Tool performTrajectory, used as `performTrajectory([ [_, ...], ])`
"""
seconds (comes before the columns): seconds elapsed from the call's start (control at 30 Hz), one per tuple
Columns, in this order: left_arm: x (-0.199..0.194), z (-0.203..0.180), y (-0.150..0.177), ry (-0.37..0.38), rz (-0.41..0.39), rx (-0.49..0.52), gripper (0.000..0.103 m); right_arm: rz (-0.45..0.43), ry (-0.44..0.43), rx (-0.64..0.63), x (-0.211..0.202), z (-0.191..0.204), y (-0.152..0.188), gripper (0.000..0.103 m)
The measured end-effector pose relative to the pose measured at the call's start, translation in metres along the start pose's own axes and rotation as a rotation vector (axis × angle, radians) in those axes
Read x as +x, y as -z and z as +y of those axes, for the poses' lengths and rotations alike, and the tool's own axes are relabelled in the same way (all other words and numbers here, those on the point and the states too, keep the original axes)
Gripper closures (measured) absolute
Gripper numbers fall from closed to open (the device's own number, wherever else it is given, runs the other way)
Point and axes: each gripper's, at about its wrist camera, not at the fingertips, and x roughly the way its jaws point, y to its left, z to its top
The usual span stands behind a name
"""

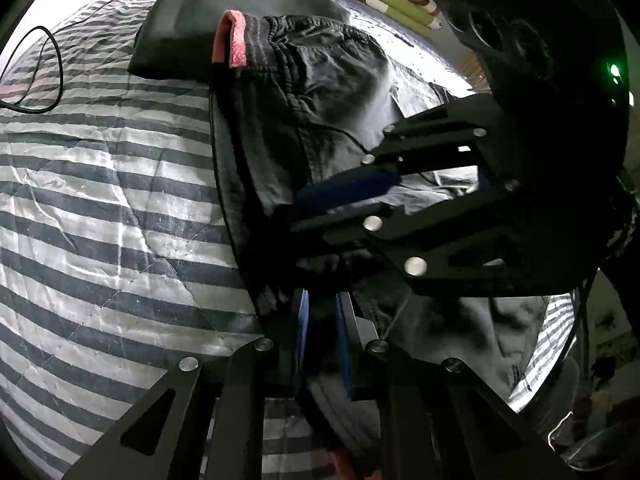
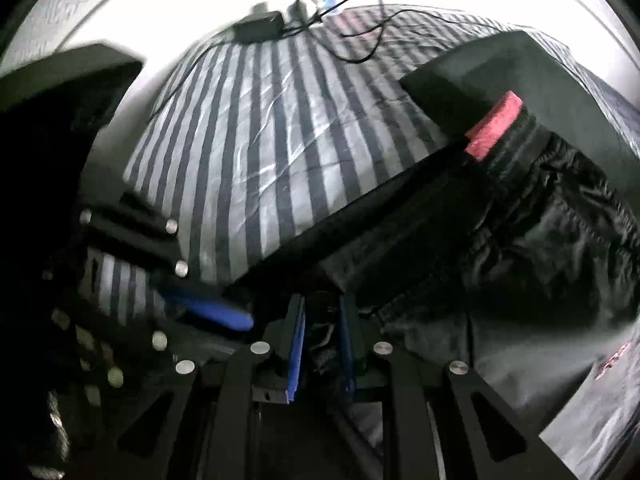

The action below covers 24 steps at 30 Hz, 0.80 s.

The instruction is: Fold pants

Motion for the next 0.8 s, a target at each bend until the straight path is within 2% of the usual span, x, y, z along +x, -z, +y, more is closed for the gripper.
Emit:
performTrajectory([
  [0.1,0.001,-0.001,0.001,0.001,-0.001,0.002,0.089,-0.017,0.009,0.016,0.002,-0.002,-0.002,0.088],
  [0.5,-0.001,-0.004,0.003,0.001,-0.004,-0.003,0.089,-0.058,-0.172,0.219,-0.008,-0.036,-0.002,0.088],
  [0.8,0.0,-0.001,0.002,0.007,0.001,-0.005,0.089,-0.078,-0.154,0.238,-0.012,-0.041,-0.01,0.086],
])
